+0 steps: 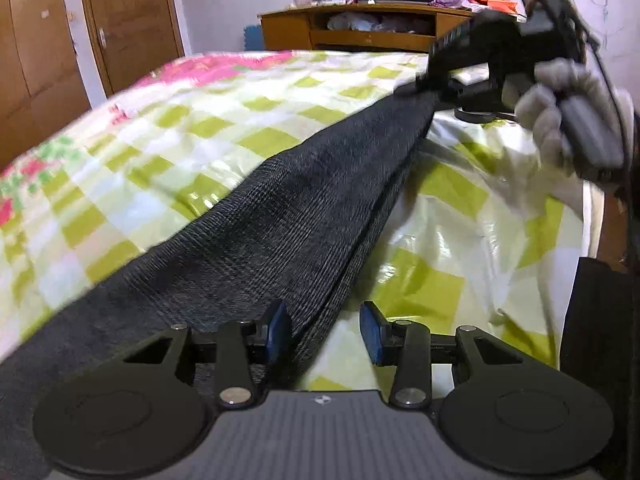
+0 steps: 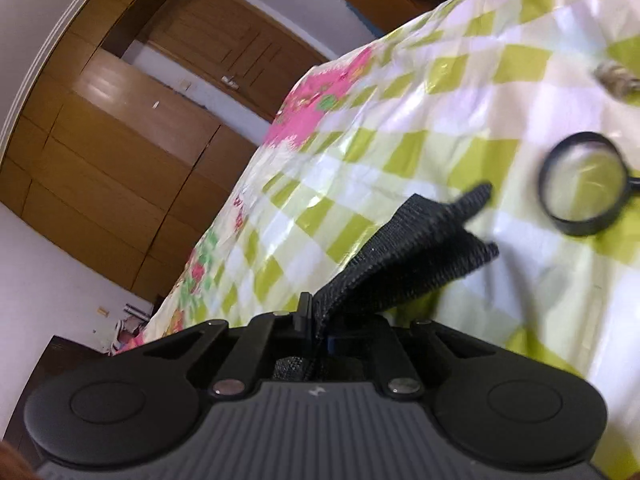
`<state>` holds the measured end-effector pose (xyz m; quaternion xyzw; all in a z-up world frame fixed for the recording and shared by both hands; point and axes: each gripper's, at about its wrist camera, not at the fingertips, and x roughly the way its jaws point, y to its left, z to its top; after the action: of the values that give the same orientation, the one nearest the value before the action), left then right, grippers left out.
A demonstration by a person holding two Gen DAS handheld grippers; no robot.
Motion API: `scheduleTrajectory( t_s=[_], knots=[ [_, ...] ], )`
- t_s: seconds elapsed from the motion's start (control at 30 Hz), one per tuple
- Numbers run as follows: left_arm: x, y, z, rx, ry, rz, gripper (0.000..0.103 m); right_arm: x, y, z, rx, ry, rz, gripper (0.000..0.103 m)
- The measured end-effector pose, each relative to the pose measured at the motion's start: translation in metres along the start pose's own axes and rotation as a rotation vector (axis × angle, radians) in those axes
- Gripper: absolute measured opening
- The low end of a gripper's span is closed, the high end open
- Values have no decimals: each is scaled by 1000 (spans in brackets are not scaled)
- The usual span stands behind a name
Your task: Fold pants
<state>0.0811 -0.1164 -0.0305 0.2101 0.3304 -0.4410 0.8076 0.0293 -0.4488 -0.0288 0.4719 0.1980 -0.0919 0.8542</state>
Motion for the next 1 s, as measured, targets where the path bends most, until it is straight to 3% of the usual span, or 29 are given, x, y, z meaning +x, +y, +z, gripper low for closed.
scheduleTrajectory(
  t_s=[0.1,0.17,0.23,0.3,0.4,0.5,0.57,0.63,0.73,0.8,0.93,1.0],
  knots=[
    [1,-1,-4,-3,24,-8,53,16,-13,-6,-18,63,-102,13],
    [-7,0,-3,-23,8,0,53,27,-19,-6,22,100,-90,14],
    [-14,4,-3,-47,-29,17,53,34,-15,-2,25,94,-81,32],
    [-10,11,-2,-84,-44,52,53,46,-12,2,29,107,-56,38],
    [3,19,-1,-118,-19,57,53,59,-12,7,75,112,-109,6],
    [7,10,3,-141,-28,-33,55,37,0,15,66,49,-38,5],
    [15,-4,9,-77,-11,-52,55,13,20,18,-52,-42,-43,5],
    [20,-12,11,-40,-3,-37,55,1,23,20,-90,-103,-85,4],
    [1,-5,9,-74,-41,-49,55,21,2,22,-57,3,-220,5],
    [-17,7,6,-99,-75,2,55,25,-3,22,-66,27,-211,6],
    [-51,44,-15,-150,-80,176,56,26,3,28,-3,-23,-150,6],
    [-64,68,-30,-178,-67,279,56,21,27,23,-100,-50,-140,6]
  ],
)
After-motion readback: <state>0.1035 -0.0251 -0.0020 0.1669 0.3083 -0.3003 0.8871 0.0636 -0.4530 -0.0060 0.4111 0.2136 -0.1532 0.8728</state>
